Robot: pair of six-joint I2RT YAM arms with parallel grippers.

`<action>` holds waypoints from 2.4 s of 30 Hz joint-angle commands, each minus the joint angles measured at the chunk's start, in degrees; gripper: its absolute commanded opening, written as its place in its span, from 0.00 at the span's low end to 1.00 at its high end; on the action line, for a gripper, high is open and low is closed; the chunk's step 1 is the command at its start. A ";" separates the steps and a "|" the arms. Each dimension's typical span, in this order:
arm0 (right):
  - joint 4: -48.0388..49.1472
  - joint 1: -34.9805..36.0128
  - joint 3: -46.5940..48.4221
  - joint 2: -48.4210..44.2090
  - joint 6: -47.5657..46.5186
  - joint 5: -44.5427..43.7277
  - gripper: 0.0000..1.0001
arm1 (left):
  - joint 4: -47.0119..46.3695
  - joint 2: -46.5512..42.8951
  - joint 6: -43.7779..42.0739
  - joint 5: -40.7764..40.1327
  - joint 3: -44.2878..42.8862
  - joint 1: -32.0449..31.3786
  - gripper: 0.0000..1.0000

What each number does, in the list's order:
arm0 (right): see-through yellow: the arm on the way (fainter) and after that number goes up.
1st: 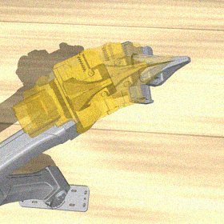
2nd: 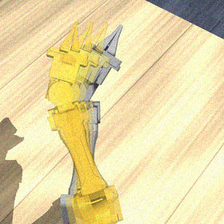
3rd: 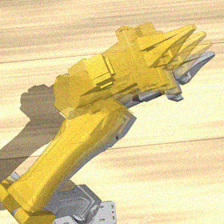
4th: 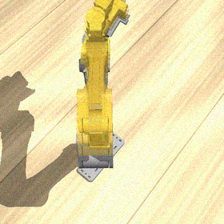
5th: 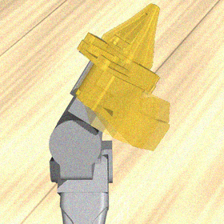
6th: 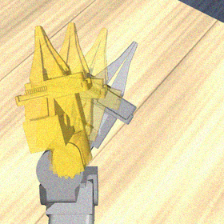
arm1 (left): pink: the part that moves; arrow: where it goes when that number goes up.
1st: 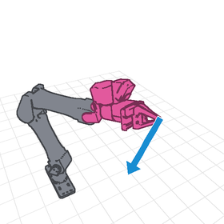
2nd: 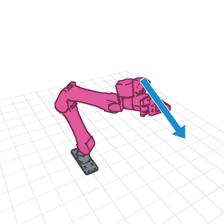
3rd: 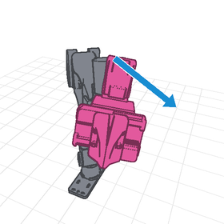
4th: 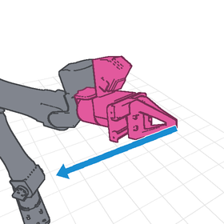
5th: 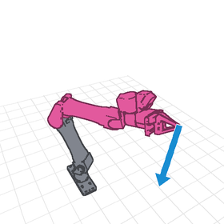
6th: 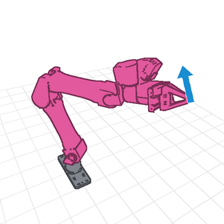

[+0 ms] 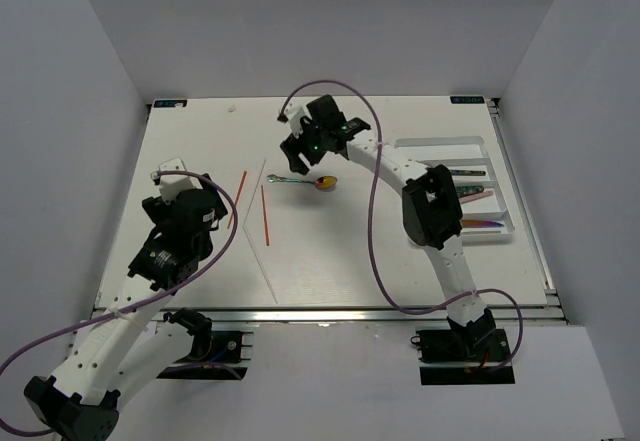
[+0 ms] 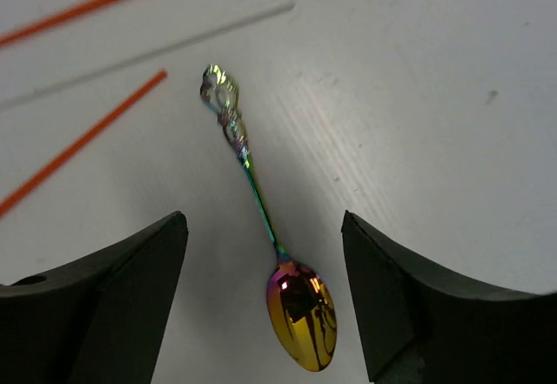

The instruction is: Sort the eating utensils into containers

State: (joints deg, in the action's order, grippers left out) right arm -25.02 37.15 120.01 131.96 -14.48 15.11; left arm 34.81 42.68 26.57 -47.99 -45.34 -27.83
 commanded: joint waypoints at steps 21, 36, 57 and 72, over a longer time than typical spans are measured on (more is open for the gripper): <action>-6.02 2.84 -0.12 8.66 -20.59 -3.16 0.41 | -0.88 0.13 -1.08 2.37 0.08 0.33 0.98; -10.58 1.44 -4.16 6.75 -21.47 -1.76 0.00 | -1.15 -0.31 -1.26 3.07 0.08 0.33 0.98; 21.58 -19.45 -34.03 -25.86 40.84 -14.89 0.00 | -0.71 -0.58 -1.08 2.37 0.08 0.33 0.98; 16.32 -33.36 -49.43 -33.62 86.80 -54.40 0.00 | -0.79 -0.58 -1.08 2.63 0.08 0.33 0.98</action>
State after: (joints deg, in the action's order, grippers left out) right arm -6.33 4.84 67.79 96.44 61.67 -33.15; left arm 34.30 42.78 25.71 -45.56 -45.34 -27.83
